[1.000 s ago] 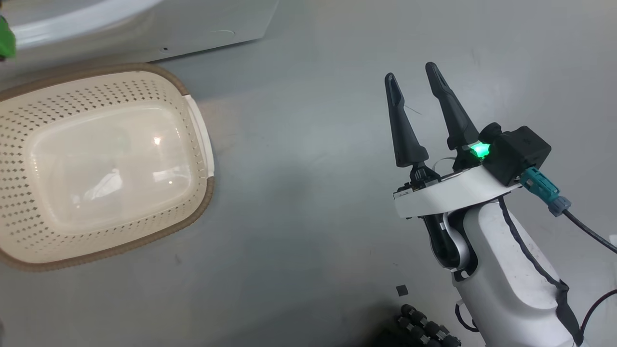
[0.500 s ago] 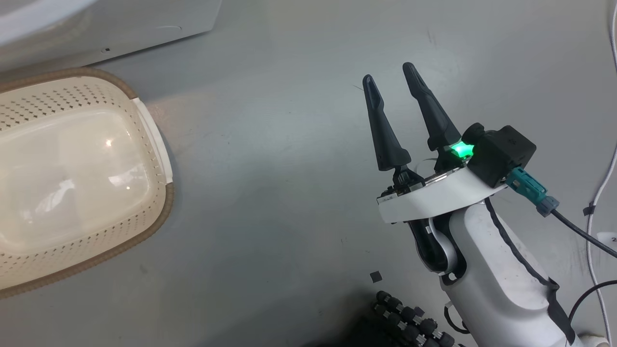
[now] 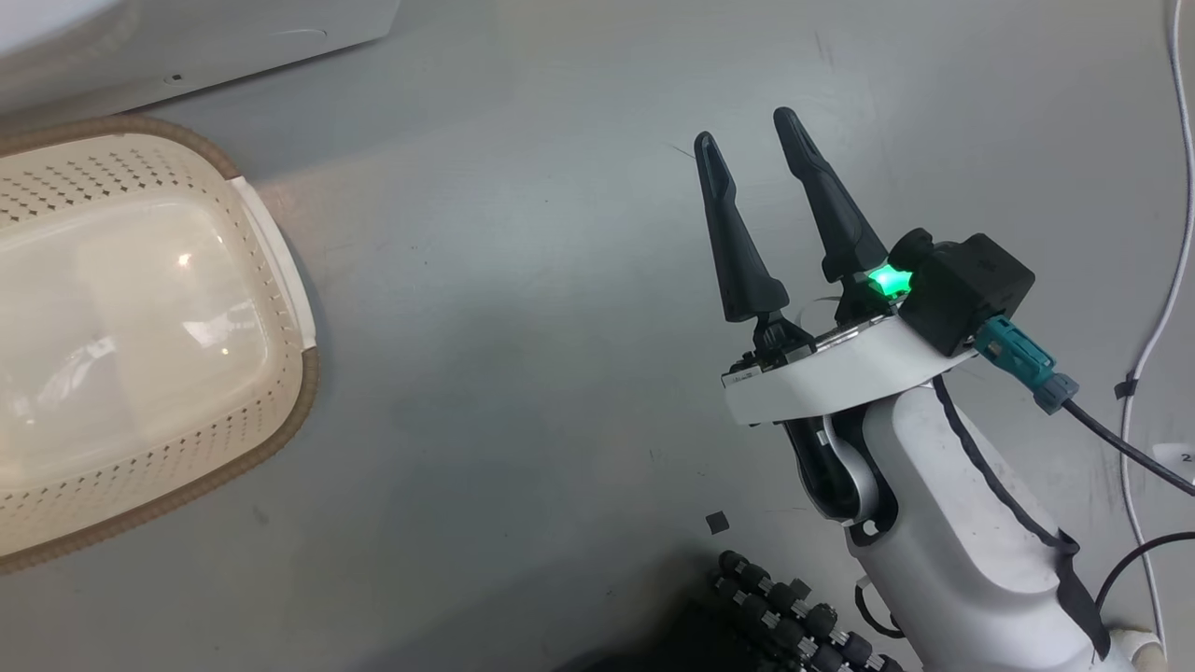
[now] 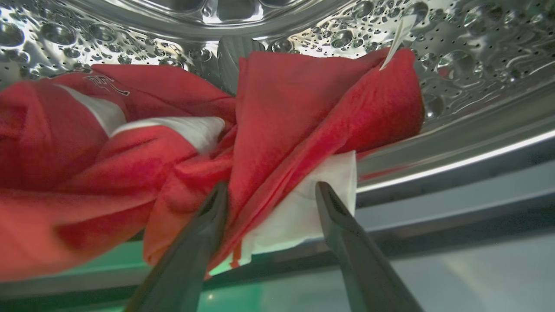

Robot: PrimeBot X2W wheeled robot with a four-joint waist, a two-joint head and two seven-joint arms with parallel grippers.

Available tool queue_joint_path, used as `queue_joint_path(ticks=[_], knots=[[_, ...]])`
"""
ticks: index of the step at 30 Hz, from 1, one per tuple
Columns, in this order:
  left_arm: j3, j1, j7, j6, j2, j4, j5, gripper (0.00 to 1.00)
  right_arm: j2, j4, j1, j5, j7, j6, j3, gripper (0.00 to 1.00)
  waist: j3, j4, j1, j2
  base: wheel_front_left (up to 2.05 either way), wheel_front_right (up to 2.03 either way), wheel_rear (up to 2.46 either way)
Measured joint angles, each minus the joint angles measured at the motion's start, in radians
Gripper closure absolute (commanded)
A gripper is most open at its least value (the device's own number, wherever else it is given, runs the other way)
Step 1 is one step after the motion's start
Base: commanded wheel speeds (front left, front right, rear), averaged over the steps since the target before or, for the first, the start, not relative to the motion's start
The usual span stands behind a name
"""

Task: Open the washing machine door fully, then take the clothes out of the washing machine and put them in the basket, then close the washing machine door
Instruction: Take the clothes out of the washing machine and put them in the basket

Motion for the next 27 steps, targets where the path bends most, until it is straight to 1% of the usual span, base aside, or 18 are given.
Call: queue_joint_path(ticks=[5, 6, 7, 8, 9, 18, 19, 20, 27], knots=[[-0.009, -0.027, 0.048, 0.000, 0.005, 0.026, -0.003, 0.00, 0.000, 0.000, -0.009, 0.000, 0.000, 0.000, 0.007, 0.00, 0.003, 0.003, 0.0000, 0.0000, 0.00, 0.00, 0.00], [-0.011, -0.033, 0.058, -0.001, 0.004, 0.029, -0.003, 0.07, 0.000, 0.001, -0.011, 0.000, 0.000, -0.001, 0.008, 0.00, 0.003, 0.004, 0.0000, 0.0000, 0.00, 0.00, 0.00], [-0.014, -0.038, 0.068, -0.001, 0.004, 0.033, -0.003, 0.51, 0.000, 0.001, -0.014, 0.000, 0.000, -0.001, 0.008, 0.00, 0.003, 0.004, 0.0000, 0.0000, 0.00, 0.00, 0.00], [-0.017, -0.043, 0.076, -0.001, 0.004, 0.036, -0.003, 0.67, 0.000, 0.001, -0.017, 0.000, 0.000, -0.001, 0.009, 0.00, 0.003, 0.005, 0.0000, 0.0000, 0.00, 0.00, 0.00], [-0.019, -0.048, 0.082, -0.001, 0.004, 0.040, -0.003, 1.00, 0.000, 0.001, -0.019, 0.000, 0.000, -0.001, 0.009, 0.00, 0.004, 0.005, 0.0000, 0.0000, 0.00, 0.00, 0.00], [-0.030, -0.067, 0.089, -0.006, 0.006, 0.053, 0.002, 1.00, 0.000, 0.003, -0.028, 0.000, 0.000, -0.001, 0.012, 0.00, 0.006, 0.009, 0.0000, 0.0000, 0.00, 0.00, 0.00], [-0.031, -0.067, 0.079, -0.006, 0.005, 0.054, 0.002, 1.00, 0.000, 0.004, -0.029, 0.000, 0.000, -0.002, 0.012, 0.00, 0.005, 0.010, 0.0000, 0.0000, 0.00, 0.00, 0.00], [-0.032, -0.067, 0.064, -0.009, 0.004, 0.055, 0.003, 1.00, 0.000, 0.005, -0.033, 0.000, 0.000, -0.010, 0.011, 0.00, 0.003, 0.012, 0.0000, 0.0000, 0.00, 0.00, 0.00], [-0.042, -0.057, -0.026, -0.011, 0.012, 0.045, 0.021, 1.00, -0.001, 0.011, -0.038, -0.008, 0.000, -0.010, 0.009, 0.00, -0.013, 0.021, 0.0000, 0.0000, 0.00, 0.00, 0.00]])
